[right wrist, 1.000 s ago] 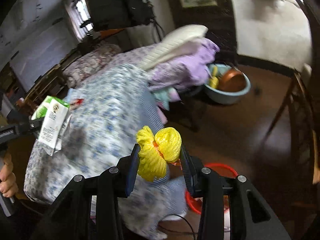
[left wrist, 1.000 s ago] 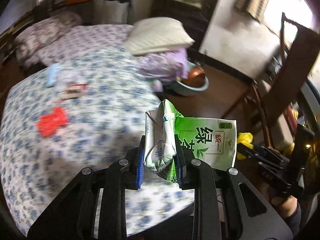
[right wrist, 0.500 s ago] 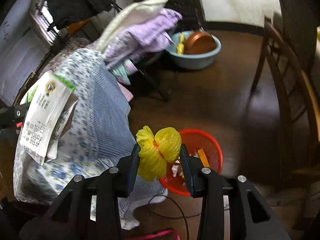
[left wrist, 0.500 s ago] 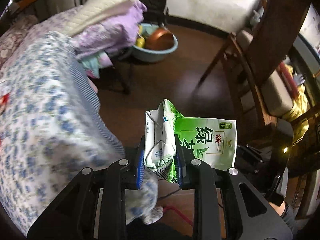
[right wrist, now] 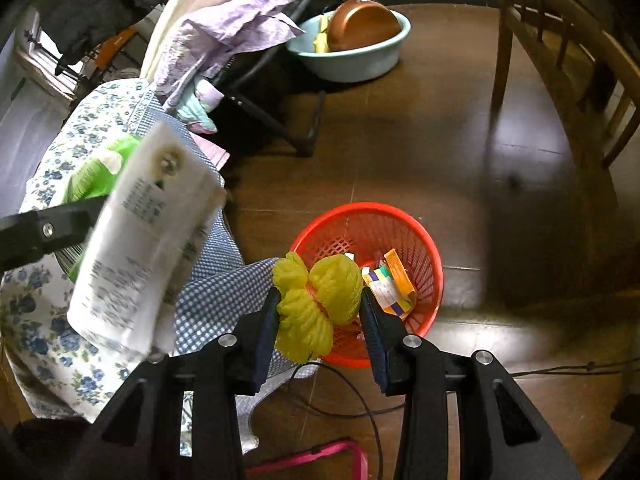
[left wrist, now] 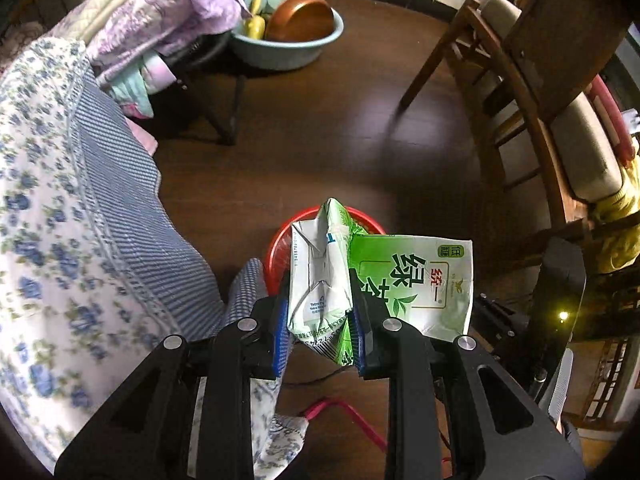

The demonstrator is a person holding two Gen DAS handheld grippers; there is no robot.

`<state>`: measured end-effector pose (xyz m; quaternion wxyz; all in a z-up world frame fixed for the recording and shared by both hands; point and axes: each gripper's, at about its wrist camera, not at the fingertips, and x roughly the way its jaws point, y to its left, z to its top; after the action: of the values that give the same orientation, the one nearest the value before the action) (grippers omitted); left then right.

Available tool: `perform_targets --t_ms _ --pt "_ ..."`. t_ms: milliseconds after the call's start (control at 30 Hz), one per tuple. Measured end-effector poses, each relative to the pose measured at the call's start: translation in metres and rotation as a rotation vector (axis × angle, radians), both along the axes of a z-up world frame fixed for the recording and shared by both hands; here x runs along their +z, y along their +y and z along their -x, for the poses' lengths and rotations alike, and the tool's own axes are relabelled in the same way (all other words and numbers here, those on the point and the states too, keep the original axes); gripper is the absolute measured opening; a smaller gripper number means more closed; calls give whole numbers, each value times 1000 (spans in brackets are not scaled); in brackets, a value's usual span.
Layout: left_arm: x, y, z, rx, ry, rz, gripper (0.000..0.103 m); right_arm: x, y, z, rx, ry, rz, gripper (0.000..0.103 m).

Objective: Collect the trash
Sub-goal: 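Carry the green tea carton and yellow mesh bundle with both tools over the wastebasket, then open the left tool over the basket while the right tool releases the yellow bundle, then move both tools back over the bed toward the remaining trash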

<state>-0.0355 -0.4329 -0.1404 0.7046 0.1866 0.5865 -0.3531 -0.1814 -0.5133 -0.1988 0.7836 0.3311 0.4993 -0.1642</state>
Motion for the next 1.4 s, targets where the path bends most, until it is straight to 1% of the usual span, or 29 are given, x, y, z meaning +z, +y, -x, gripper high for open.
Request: perform_targets --t_ms 100,133,167,200,233,267,300,467,667,833,933,1000,1133,1233,1300,1333,1400 --pt "-11 -2 -7 44 24 -7 28 -8 -5 -2 -17 14 -1 42" --pt "-12 -2 -9 54 32 -6 29 -9 -7 -2 -26 19 2 48" --pt "-14 -2 -10 60 35 -4 32 -11 -8 -3 -35 25 3 60" --pt "-14 -3 -10 59 31 -4 39 -12 -10 -2 -47 35 17 64" --pt "-13 -4 -10 52 30 0 42 -12 -11 -2 -57 43 32 69" --pt "-12 -5 -9 46 30 8 47 -12 -12 -1 -63 48 42 69" --pt "-11 -5 -9 46 28 14 49 -13 -14 -1 -65 48 41 69" --pt "-5 -3 -6 41 24 29 49 -11 -19 4 -83 45 36 69" --pt "9 7 -7 65 16 52 50 0 -17 6 -80 39 36 69" --pt "27 16 -4 76 -4 79 50 21 -13 5 -62 25 69 69" --pt "43 22 -2 75 -34 99 51 36 -10 3 -59 16 90 69" --pt "55 29 -1 79 -51 118 56 47 -9 2 -57 6 104 70" --pt "77 46 1 81 -80 155 59 70 -3 4 -56 -16 131 74" --pt "94 63 1 90 -107 181 60 86 6 0 -38 -20 159 75" --pt "103 76 -1 105 -113 200 61 97 14 -5 -31 -23 175 79" --pt "108 83 -2 115 -114 210 61 102 17 -7 -33 -24 181 84" --pt "114 96 -4 128 -117 220 62 113 26 -13 -39 -42 195 87"
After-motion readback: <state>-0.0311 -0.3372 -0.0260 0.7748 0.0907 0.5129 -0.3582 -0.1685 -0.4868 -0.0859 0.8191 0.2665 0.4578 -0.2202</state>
